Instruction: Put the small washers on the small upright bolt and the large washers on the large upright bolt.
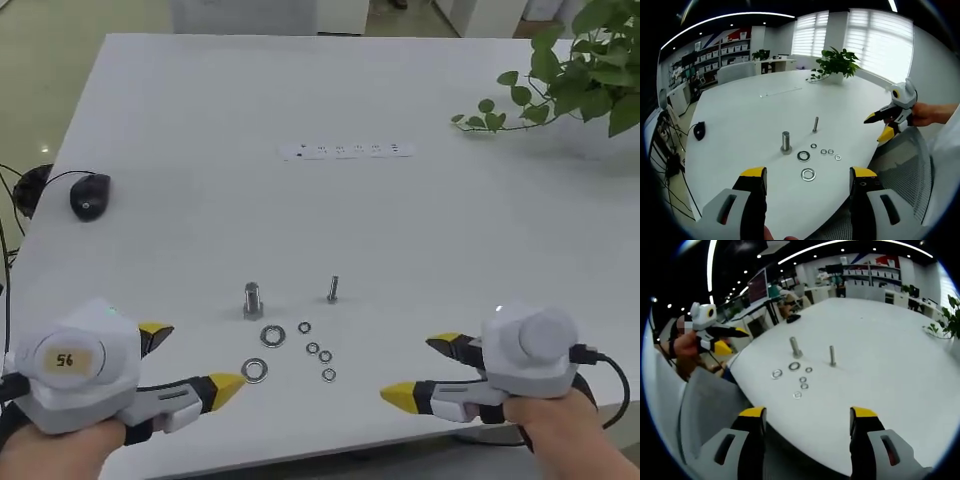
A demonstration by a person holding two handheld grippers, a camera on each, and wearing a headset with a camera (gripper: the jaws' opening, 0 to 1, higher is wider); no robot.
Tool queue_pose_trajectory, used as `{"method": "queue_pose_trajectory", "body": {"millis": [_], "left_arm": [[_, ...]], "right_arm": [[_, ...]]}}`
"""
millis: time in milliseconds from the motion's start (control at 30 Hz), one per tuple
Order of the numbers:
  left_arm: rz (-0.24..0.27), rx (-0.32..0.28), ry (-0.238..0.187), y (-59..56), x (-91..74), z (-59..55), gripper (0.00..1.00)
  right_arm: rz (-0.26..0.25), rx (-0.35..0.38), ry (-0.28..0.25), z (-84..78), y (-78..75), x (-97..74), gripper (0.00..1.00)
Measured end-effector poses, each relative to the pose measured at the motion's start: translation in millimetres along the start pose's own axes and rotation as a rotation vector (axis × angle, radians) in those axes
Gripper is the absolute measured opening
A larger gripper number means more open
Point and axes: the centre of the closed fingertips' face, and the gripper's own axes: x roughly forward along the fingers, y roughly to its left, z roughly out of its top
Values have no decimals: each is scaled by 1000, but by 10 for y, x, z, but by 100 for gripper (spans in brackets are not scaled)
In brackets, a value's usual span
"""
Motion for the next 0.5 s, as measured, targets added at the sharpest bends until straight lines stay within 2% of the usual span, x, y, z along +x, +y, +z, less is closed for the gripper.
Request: {"method": "queue_pose_trajectory", "body": {"millis": [167, 333, 500], "left_arm": [[-16, 26, 1, -48, 28, 56, 67], [-19, 27, 0, -36, 46, 53, 67], [-8, 22, -3, -15, 10, 44, 67]], "right_arm": [[-4, -20, 8, -3, -11, -26, 68], [-10, -14, -10, 46, -17, -34, 68], [0, -27, 13, 6, -3, 5, 66]]}}
